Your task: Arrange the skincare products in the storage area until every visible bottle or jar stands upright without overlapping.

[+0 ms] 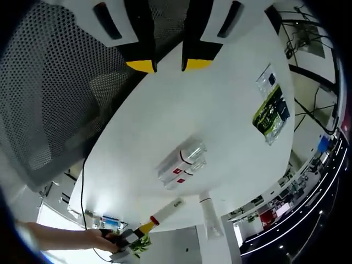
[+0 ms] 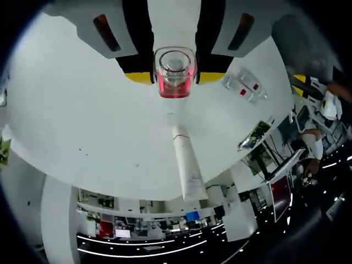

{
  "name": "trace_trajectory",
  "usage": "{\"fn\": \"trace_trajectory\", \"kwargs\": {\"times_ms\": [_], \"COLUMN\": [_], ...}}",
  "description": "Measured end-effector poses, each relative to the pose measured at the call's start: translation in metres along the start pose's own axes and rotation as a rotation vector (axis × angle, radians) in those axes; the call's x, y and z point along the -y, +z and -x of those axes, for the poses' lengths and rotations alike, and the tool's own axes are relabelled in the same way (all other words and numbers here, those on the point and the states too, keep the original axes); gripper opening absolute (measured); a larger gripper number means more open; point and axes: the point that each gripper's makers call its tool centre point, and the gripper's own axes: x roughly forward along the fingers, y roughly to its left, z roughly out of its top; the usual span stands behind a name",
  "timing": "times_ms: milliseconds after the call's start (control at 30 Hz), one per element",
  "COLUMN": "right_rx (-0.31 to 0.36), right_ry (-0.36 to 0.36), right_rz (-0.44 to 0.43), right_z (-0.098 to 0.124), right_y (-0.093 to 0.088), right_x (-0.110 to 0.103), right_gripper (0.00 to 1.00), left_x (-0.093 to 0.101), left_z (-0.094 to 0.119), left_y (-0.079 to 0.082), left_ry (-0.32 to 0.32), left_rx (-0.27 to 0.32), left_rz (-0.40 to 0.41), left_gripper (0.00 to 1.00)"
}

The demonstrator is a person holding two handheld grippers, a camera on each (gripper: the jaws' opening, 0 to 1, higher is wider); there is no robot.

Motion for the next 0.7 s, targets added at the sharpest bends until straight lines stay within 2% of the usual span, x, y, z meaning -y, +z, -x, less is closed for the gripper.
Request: {"fn": "trace_trajectory", "kwargs": {"times_ms": [200,367,433,700], "right_rx": [-0.025,-0.049,-0.097,-0.176], "right_ry": [0.005,0.013,0.030,0.051], "right_rz": [0.079,0.111,0.132,0.167], "right_z": [0.007,0.010,0.011,0.004], "right_y": [0.010,0.019,0.017,0.029], "right_x": [-0.005,-0.008,-0.009,-0.010], "right_gripper": [0.24,0.24,0.24,0.24], "left_x": [0.001,0.000,0.000,-0.001], "left_z": [0.000,0.000,0.000,0.001], "left_y": [0.000,0.000,0.000,-0.001], "left_ry": [0.001,0.003,0.002,0.004], "left_rx": [-0.001,-0.001,0.000,-0.001], "left_rz": [-0.009,-0.010,-0.009,-0.010], "left_gripper": [0.19,0.19,0.19,0.19]}}
